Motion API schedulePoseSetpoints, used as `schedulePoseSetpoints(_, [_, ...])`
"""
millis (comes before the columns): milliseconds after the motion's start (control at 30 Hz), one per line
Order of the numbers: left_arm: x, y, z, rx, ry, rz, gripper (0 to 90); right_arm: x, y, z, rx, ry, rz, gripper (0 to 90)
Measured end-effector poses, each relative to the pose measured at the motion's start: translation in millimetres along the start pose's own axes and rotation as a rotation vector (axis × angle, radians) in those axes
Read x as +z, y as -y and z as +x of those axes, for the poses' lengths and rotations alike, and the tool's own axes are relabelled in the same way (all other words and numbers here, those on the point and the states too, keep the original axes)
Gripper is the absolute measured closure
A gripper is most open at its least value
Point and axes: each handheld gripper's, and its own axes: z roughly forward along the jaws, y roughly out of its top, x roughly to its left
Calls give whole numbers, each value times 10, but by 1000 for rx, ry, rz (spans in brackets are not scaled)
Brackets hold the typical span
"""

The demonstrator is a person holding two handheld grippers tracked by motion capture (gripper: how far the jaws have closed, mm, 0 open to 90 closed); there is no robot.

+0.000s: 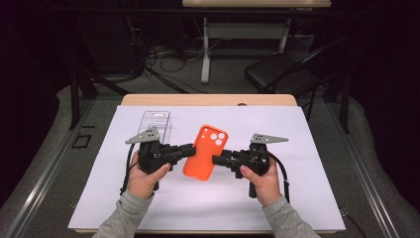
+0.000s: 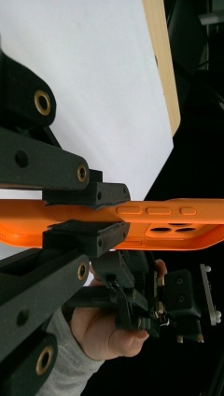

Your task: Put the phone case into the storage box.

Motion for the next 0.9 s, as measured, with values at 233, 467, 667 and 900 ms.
schedulePoseSetpoints(233, [3, 33, 33, -14, -3, 0, 814, -13, -7, -27, 29, -24, -26, 719])
schedulePoseSetpoints(467, [-7, 46, 22, -13, -8, -7, 814, 4, 10, -72, 66, -35, -18, 800])
schedulePoseSetpoints(667, [3, 42, 10, -5, -10, -7, 813, -2, 10, -85, 90, -41, -22, 808])
schedulePoseSetpoints(900, [15, 47, 13, 2, -17, 1, 812, 6, 26, -106, 109, -34, -21, 813])
